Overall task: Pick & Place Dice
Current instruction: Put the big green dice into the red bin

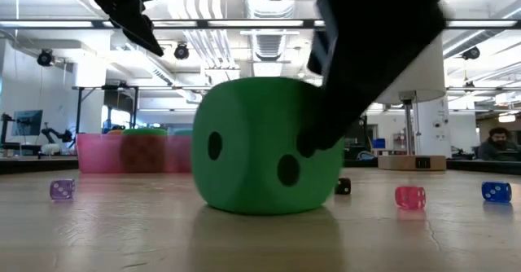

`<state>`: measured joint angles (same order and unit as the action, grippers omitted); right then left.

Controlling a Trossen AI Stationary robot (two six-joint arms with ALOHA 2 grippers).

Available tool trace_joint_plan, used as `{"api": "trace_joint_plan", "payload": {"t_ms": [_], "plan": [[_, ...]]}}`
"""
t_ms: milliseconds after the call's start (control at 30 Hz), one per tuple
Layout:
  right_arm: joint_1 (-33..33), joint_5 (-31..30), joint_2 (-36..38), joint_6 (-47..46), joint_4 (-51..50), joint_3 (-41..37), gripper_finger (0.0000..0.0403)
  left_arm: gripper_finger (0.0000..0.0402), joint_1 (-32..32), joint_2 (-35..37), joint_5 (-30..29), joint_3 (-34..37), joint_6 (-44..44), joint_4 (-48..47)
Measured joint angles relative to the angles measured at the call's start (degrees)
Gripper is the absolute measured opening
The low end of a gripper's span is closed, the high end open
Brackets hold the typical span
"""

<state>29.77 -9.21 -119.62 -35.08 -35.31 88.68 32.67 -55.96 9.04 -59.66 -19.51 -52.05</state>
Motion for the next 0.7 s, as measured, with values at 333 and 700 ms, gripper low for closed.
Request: {"api": "trace_joint_plan", "payload": {"t_ms": [333, 700], "plan": [[-7.78, 0.2, 0.1, 9.99, 0.58, 0.0, 0.0027, 0.0358, 0.0, 0.0, 0.0, 0.0, -0.15, -2.41], [-18.19, 2.39, 0.14, 18.64, 1.75, 0.24, 0.0027, 0.0358, 0.04, 2.38, 0.0, -0.09, -1.83, -6.93]]}}
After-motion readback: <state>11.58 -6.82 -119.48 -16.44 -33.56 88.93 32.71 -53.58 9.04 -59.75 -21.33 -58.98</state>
